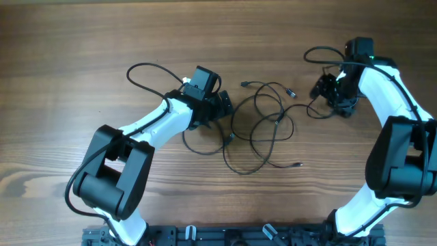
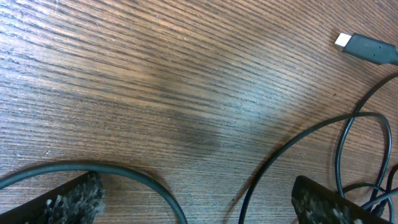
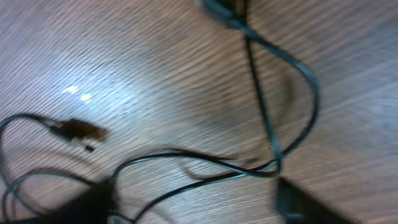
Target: Untangle cables
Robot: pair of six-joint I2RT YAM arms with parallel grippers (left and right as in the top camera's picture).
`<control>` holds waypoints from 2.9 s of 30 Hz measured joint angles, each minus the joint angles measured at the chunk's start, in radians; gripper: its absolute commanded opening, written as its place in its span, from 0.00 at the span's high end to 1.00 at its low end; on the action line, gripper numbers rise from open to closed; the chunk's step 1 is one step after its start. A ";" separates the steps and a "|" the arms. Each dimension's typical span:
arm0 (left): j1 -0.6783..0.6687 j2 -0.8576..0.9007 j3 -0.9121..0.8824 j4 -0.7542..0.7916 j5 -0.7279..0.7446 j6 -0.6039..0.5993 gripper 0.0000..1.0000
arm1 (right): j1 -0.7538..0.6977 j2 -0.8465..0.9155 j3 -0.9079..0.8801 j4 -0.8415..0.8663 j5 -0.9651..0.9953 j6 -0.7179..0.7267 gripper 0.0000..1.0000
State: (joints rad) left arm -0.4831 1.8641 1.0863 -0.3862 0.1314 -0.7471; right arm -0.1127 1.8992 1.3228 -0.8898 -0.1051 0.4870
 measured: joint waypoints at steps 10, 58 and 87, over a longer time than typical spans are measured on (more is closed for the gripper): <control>-0.013 0.002 0.000 0.006 -0.095 -0.008 0.00 | 0.000 0.002 -0.058 0.079 0.149 0.148 0.00; -0.012 0.016 -0.014 0.073 -0.250 -0.007 0.00 | -0.389 -0.674 -0.155 0.456 0.504 -0.309 0.96; -0.005 0.020 -0.027 0.179 -0.208 -0.012 0.00 | -0.773 0.053 -0.131 0.461 0.381 -0.384 0.00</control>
State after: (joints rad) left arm -0.4881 1.8843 1.0588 -0.2077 -0.0769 -0.7589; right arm -0.8860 1.9526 1.1919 -0.4286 0.2764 0.1028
